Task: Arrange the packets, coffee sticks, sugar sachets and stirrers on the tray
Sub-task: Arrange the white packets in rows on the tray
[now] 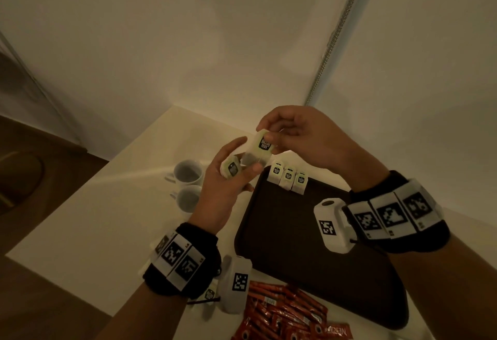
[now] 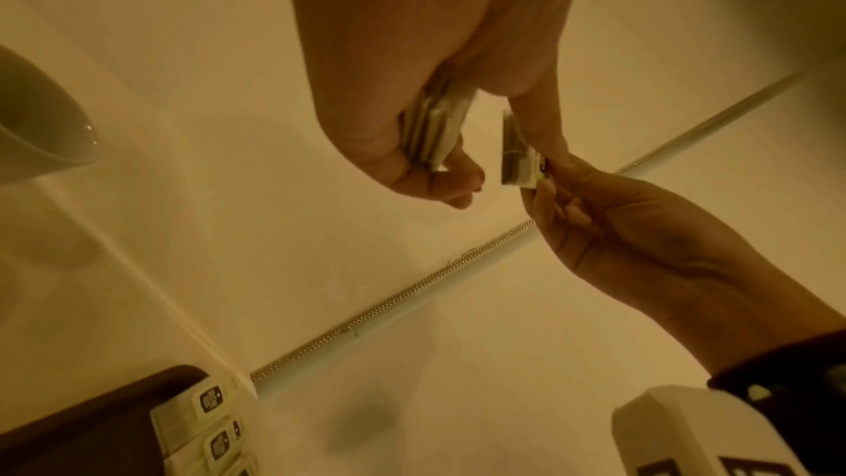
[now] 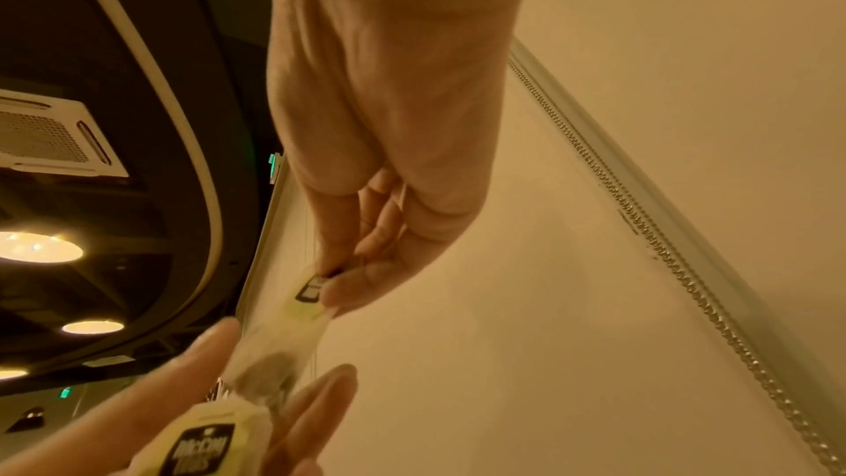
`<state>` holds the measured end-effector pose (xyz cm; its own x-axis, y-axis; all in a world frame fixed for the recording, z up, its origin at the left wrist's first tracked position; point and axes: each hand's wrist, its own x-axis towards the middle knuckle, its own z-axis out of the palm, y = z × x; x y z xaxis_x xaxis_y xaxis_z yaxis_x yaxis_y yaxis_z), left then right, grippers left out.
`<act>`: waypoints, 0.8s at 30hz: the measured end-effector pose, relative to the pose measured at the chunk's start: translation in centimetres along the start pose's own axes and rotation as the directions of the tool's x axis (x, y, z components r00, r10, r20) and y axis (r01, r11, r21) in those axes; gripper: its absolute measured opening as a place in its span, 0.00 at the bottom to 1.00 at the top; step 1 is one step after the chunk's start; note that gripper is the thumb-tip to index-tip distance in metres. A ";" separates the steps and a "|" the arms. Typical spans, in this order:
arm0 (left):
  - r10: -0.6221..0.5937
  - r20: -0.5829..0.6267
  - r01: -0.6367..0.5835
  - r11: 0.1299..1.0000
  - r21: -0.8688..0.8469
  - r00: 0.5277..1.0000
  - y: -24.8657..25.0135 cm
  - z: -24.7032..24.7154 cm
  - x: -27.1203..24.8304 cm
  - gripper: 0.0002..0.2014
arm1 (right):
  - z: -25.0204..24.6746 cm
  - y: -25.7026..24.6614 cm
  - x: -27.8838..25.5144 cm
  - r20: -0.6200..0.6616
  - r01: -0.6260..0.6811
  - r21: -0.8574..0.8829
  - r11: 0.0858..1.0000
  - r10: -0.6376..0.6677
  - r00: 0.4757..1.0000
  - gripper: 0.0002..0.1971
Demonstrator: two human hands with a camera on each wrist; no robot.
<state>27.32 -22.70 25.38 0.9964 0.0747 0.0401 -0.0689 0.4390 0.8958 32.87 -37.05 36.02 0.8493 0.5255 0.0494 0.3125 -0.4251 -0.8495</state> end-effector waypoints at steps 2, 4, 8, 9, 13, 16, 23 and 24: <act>0.016 -0.016 -0.017 1.000 -0.023 1.000 -0.2 0.3 0.1 0.25 | -0.1 0.2 -0.2 -0.012 0.017 0.016 1.000 -0.017 1.000 0.06; 0.010 -0.022 -0.011 0.999 -0.048 1.000 -0.4 0.6 0.2 0.18 | -0.2 0.4 -0.2 -0.029 0.024 -0.018 1.000 -0.024 0.999 0.06; -0.009 -0.018 0.008 0.997 -0.071 1.000 -0.9 1.1 0.4 0.10 | -0.5 0.7 0.1 -0.063 0.064 -0.105 0.992 -0.071 0.995 0.04; -0.014 -0.024 0.012 0.998 -0.064 1.000 -1.0 1.2 0.4 0.10 | -0.6 0.8 0.2 -0.063 0.080 -0.118 0.990 -0.087 0.994 0.04; -0.059 -0.057 0.056 0.997 -0.049 0.997 -1.3 1.0 0.9 0.14 | -0.8 1.7 0.7 -0.069 0.131 -0.136 0.982 -0.142 0.988 0.05; -0.166 -0.122 0.146 0.977 -0.157 0.979 -1.4 -0.1 1.7 0.18 | -1.3 4.0 1.2 -0.097 0.083 -0.133 0.988 -0.096 0.991 0.04; -0.307 -0.151 0.239 0.905 -0.353 0.940 -1.2 -3.2 3.4 0.22 | 0.4 16.4 3.6 -0.012 -0.322 -0.297 0.899 0.333 0.943 0.10; -0.312 -0.157 0.242 0.904 -0.352 0.937 -1.3 -3.4 3.5 0.22 | 1.0 18.1 3.8 0.001 -0.368 -0.308 0.877 0.387 0.922 0.10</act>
<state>30.69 -19.98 22.84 0.9475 0.0736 -0.3111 0.1614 0.7299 0.6642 41.33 -41.94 20.33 0.9038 0.3203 -0.2838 0.0924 -0.7935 -0.6015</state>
